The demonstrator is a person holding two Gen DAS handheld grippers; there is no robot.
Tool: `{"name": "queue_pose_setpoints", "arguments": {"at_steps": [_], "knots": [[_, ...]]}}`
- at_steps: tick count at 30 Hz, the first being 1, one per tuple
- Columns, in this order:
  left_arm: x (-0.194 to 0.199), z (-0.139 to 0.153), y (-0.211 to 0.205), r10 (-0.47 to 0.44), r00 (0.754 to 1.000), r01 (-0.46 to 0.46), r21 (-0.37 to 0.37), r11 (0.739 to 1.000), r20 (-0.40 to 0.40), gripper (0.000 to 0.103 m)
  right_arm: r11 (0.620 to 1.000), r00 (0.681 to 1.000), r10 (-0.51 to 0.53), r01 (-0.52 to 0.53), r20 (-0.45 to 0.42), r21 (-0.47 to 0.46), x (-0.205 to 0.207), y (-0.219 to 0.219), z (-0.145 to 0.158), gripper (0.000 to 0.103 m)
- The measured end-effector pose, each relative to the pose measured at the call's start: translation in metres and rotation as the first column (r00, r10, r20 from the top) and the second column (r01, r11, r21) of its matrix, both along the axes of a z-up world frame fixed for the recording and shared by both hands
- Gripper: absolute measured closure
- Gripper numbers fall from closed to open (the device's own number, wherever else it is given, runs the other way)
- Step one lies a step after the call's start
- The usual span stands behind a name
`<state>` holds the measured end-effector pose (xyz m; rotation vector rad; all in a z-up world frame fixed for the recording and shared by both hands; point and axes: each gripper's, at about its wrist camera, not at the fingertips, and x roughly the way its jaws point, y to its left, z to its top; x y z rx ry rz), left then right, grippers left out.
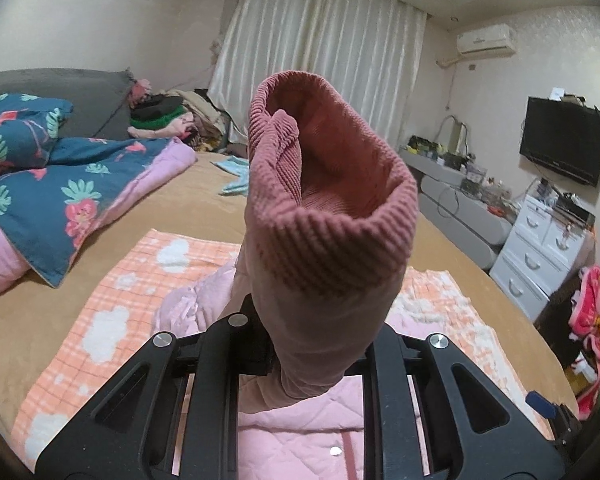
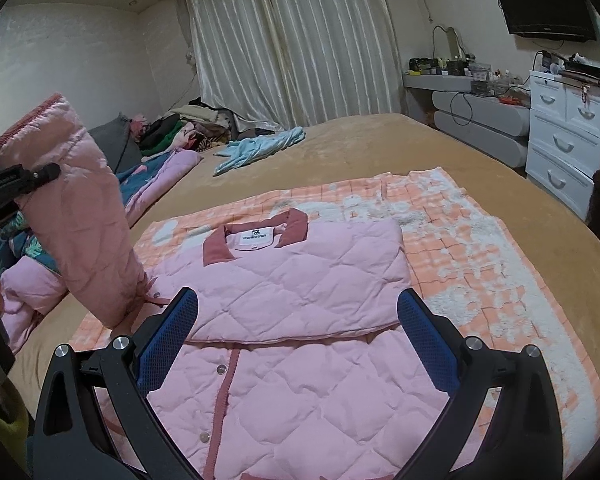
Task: Fold large clothes
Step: 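Fold the held sleeve across the jacket front with the left tool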
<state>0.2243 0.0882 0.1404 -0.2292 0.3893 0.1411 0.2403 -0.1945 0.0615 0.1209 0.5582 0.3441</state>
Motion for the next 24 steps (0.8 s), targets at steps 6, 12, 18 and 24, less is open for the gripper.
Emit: {"name": "queue_pose_setpoints", "arguments": {"at_steps": [6, 12, 18, 24], "knots": [[0.016, -0.018, -0.023, -0.031, 0.999, 0.031, 0.008, 0.999, -0.042, 0.093, 1.000, 1.000, 0.010, -0.010, 0.024, -0.010, 0.009, -0.004, 0.003, 0.004], [0.035, -0.042, -0.048, -0.075, 0.993, 0.079, 0.035, 0.996, -0.094, 0.093, 0.999, 0.997, 0.030, -0.027, 0.067, -0.044, 0.018, -0.002, 0.010, 0.004], [0.050, -0.062, -0.068, -0.121, 0.983, 0.131, 0.065, 0.989, -0.139, 0.093, 0.999, 0.998, 0.012, -0.009, 0.068, -0.050, 0.036, -0.011, 0.006, 0.004], [0.066, -0.084, -0.087, -0.147, 0.970, 0.166, 0.085, 0.982, -0.192, 0.093, 0.997, 0.998, -0.046, 0.049, 0.044, -0.052, 0.055, -0.035, -0.008, 0.004]]}}
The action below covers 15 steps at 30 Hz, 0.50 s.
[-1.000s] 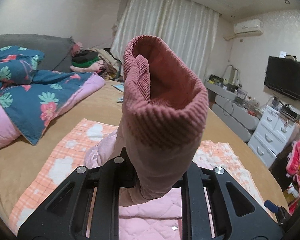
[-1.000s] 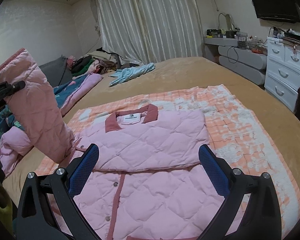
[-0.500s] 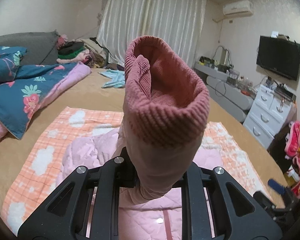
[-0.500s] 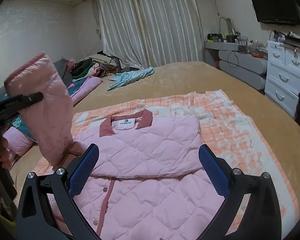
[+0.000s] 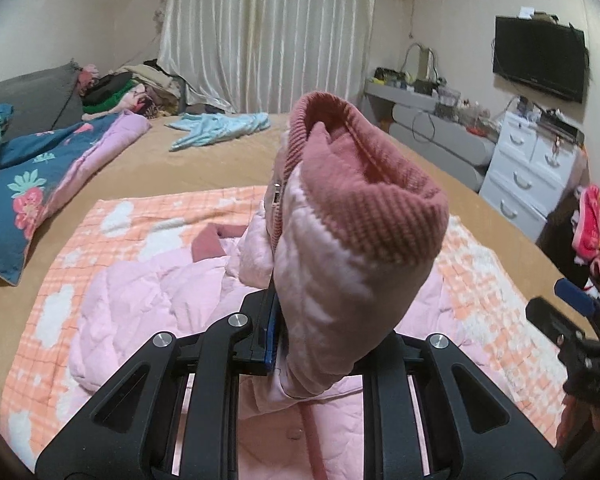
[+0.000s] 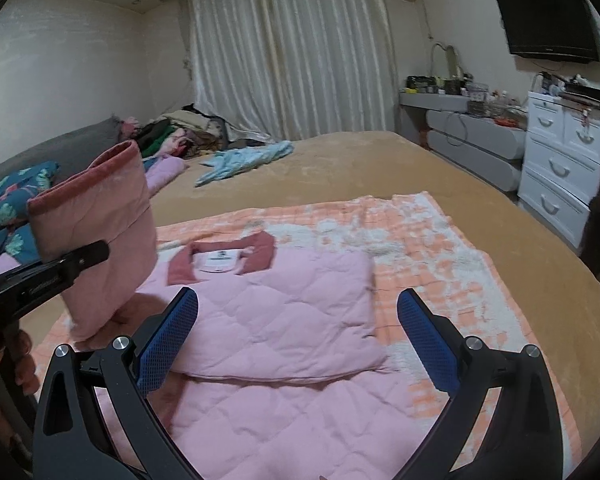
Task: Fold large clothes
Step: 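Fold the held sleeve across the jacket front with the left tool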
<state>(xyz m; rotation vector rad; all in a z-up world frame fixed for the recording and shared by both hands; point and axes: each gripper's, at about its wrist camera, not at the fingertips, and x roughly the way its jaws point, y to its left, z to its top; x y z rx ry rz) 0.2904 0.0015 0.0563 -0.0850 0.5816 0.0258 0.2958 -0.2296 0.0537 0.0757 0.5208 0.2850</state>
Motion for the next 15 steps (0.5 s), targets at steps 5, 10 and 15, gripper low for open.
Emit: {"name": "queue_pose_setpoints", "arguments": {"at_steps": [5, 10, 15], "knots": [[0.008, -0.016, -0.012, -0.015, 0.999, 0.016, 0.016, 1.000, -0.036, 0.092, 0.999, 0.998, -0.034, 0.034, -0.046, 0.005, 0.011, -0.016, -0.023, 0.004], [0.013, -0.034, -0.025, -0.031, 0.997, 0.033, 0.036, 0.999, -0.073, 0.092, 0.998, 0.996, -0.067, 0.067, -0.063, -0.002, 0.017, -0.027, -0.034, 0.004], [0.017, -0.051, -0.036, -0.040, 0.994, 0.047, 0.067, 0.997, -0.104, 0.090, 0.996, 0.994, -0.089, 0.088, -0.062, -0.011, 0.015, -0.034, -0.038, 0.004]]}}
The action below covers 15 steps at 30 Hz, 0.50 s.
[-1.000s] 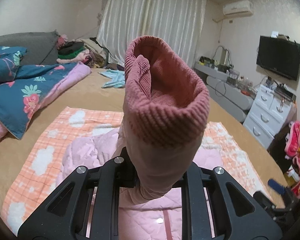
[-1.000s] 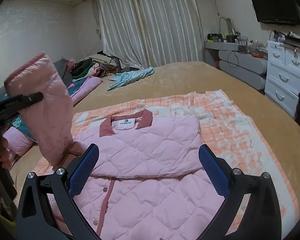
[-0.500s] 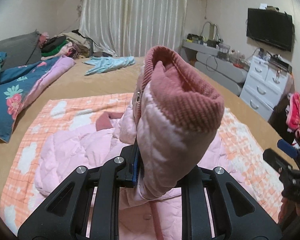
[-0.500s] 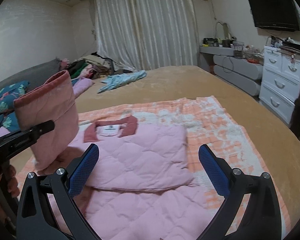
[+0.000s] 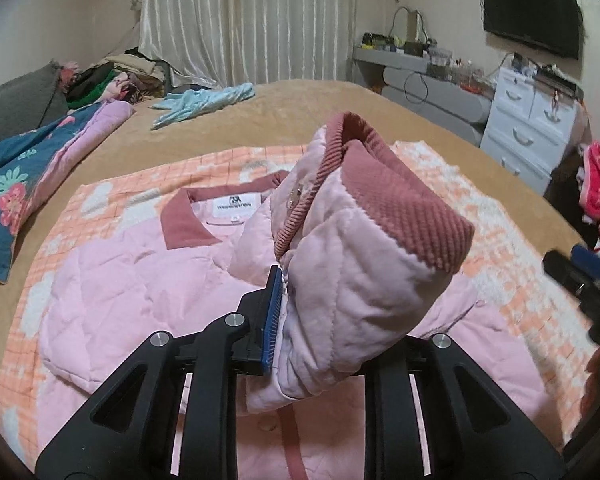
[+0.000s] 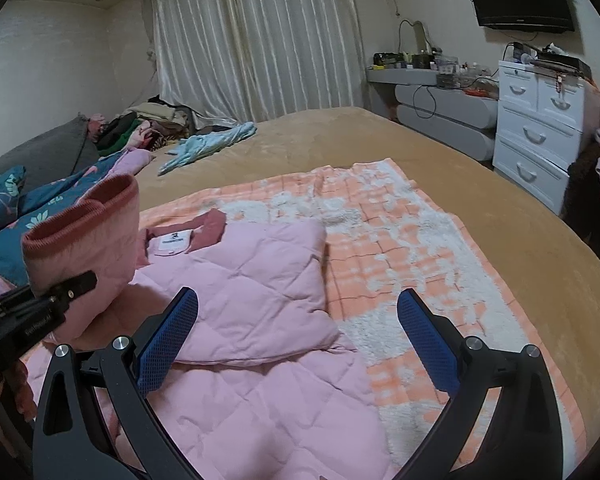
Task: Fold large clothes
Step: 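Fold the held sleeve across the jacket front with the left tool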
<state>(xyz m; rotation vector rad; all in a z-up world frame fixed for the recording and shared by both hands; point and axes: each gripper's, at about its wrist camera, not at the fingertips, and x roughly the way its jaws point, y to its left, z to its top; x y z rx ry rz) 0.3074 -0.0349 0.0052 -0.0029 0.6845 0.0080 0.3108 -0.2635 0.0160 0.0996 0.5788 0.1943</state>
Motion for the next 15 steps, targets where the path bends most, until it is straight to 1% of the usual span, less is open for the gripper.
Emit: {"name": "queue_pose_setpoints", "arguments": {"at_steps": [5, 10, 11, 12, 13, 15], "knots": [[0.005, -0.016, -0.013, -0.018, 0.999, 0.018, 0.031, 0.999, -0.031, 0.089, 1.000, 1.000, -0.023, 0.023, -0.008, -0.013, 0.001, -0.006, -0.004, 0.004], [0.011, -0.028, -0.025, -0.039, 0.998, 0.043, 0.063, 0.997, -0.058, 0.084, 0.999, 0.999, -0.043, 0.043, -0.017, 0.001, 0.003, -0.015, -0.007, 0.004], [0.011, -0.030, -0.027, -0.046, 0.997, 0.050, 0.064, 0.997, -0.064, 0.080, 0.999, 0.999, -0.048, 0.048, -0.019, 0.001, 0.004, -0.017, -0.008, 0.004], [0.012, -0.032, -0.029, -0.052, 0.996, 0.057, 0.062, 0.996, -0.067, 0.073, 0.999, 0.998, -0.052, 0.052, -0.020, 0.001, 0.004, -0.018, -0.009, 0.004], [0.012, -0.035, -0.031, -0.062, 0.995, 0.067, 0.063, 0.996, -0.075, 0.071, 0.998, 0.998, -0.056, 0.056, -0.023, 0.001, 0.005, -0.019, -0.010, 0.004], [0.013, -0.039, -0.036, -0.069, 0.994, 0.076, 0.078, 0.994, -0.087, 0.062, 0.998, 0.997, -0.064, 0.065, -0.032, 0.005, 0.007, -0.023, -0.012, 0.004]]}}
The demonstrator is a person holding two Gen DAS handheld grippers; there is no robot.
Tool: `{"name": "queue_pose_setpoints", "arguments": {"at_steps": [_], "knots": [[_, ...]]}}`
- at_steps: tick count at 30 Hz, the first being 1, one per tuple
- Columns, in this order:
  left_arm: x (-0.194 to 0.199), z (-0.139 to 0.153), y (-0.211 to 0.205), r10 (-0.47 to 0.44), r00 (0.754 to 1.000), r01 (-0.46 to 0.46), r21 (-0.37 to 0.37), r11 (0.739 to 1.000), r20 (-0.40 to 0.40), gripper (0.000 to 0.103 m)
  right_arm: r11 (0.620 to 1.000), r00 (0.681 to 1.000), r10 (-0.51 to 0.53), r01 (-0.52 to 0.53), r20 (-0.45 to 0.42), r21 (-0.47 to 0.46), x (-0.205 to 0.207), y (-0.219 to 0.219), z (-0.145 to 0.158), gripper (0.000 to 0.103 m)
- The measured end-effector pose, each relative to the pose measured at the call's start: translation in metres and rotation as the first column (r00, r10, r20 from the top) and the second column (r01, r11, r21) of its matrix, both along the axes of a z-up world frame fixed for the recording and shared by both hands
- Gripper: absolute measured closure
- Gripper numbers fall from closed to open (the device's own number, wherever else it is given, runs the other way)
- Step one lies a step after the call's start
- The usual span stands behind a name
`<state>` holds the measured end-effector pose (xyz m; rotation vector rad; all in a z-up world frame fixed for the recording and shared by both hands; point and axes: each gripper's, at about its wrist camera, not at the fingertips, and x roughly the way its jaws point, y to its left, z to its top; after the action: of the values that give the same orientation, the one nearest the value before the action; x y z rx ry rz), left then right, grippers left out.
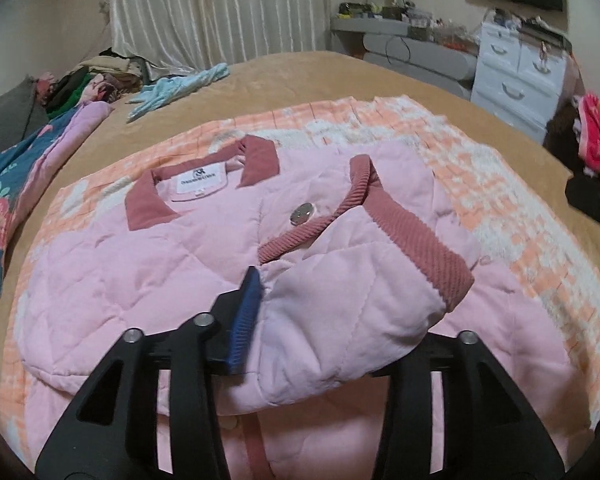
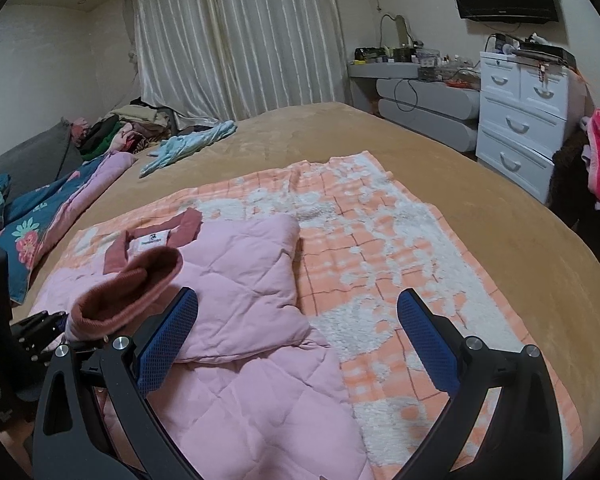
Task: Fold large clothes
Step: 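Fold the held sleeve across the jacket front with the left tool, then open the left tool and release the sleeve on the jacket front, then grasp the folded sleeve cuff with the right tool, straighten it, release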
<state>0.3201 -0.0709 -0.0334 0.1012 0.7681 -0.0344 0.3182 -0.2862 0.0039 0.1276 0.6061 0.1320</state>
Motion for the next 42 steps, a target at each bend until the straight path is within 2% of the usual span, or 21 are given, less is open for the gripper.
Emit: {"name": "queue_pose_setpoints", "arguments": {"at_steps": [1, 3, 5, 7, 9, 12, 15, 19, 22, 27, 30, 34, 38, 42], "knots": [[0.000, -0.002, -0.002, -0.007, 1.000, 0.007, 0.007, 1.000, -0.008, 0.058, 1.000, 1.000, -0.004, 0.004, -0.002, 0.003, 0.001, -0.002, -0.001, 0.004], [-0.001, -0.006, -0.004, -0.022, 0.999, 0.022, -0.003, 1.000, -0.040, 0.036, 1.000, 1.000, -0.014, 0.014, -0.011, 0.009, 0.002, -0.006, -0.003, 0.004], [-0.003, -0.008, -0.006, -0.037, 0.997, 0.035, -0.025, 0.999, -0.062, 0.021, 1.000, 1.000, -0.025, 0.026, -0.018, 0.013, 0.003, -0.009, -0.004, 0.004], [-0.006, -0.011, -0.009, -0.046, 0.996, 0.044, -0.032, 0.999, -0.082, 0.019, 0.999, 0.999, -0.033, 0.033, -0.022, 0.017, 0.004, -0.012, -0.005, 0.004], [-0.010, -0.013, -0.012, -0.067, 0.993, 0.063, -0.044, 0.997, -0.096, 0.010, 0.999, 0.999, -0.034, 0.035, -0.025, 0.020, 0.004, -0.013, -0.006, 0.004], [-0.021, -0.006, -0.014, -0.121, 0.986, 0.109, -0.111, 0.988, -0.110, 0.010, 0.999, 0.999, -0.037, 0.037, -0.021, 0.017, 0.004, -0.014, -0.006, 0.004], [-0.032, 0.006, -0.007, -0.147, 0.985, 0.131, -0.160, 0.978, -0.093, 0.009, 0.999, 0.999, -0.043, 0.043, -0.022, 0.012, 0.003, -0.016, -0.006, 0.004], [-0.041, 0.024, 0.023, -0.111, 0.991, 0.091, -0.249, 0.964, -0.070, 0.009, 0.999, 0.999, -0.034, 0.034, -0.024, 0.014, 0.000, -0.014, -0.006, 0.004], [-0.044, 0.034, 0.052, -0.033, 0.998, 0.021, -0.240, 0.971, -0.049, 0.009, 1.000, 0.999, -0.007, 0.007, -0.032, 0.027, -0.007, -0.004, -0.006, 0.004], [-0.050, 0.039, 0.115, 0.124, 0.992, -0.130, -0.249, 0.960, -0.039, 0.009, 0.995, 0.994, 0.089, -0.085, -0.068, 0.051, -0.019, 0.026, -0.008, 0.004], [-0.057, 0.036, 0.145, 0.202, 0.979, -0.203, -0.216, 0.955, -0.027, 0.009, 0.982, 0.979, 0.167, -0.154, -0.113, 0.113, -0.022, 0.048, -0.016, 0.004], [-0.067, 0.031, 0.182, 0.274, 0.961, -0.276, -0.228, 0.934, -0.041, 0.009, 0.955, 0.943, 0.268, -0.233, -0.198, 0.183, -0.018, 0.086, -0.035, 0.004], [-0.077, 0.026, 0.210, 0.323, 0.946, -0.324, -0.220, 0.920, -0.040, 0.009, 0.941, 0.912, 0.298, -0.232, -0.283, 0.245, -0.008, 0.113, -0.061, 0.004], [-0.088, 0.025, 0.235, 0.353, 0.935, -0.352, -0.225, 0.909, -0.036, 0.009, 0.940, 0.902, 0.267, -0.166, -0.339, 0.298, 0.006, 0.121, -0.079, 0.004]]}}
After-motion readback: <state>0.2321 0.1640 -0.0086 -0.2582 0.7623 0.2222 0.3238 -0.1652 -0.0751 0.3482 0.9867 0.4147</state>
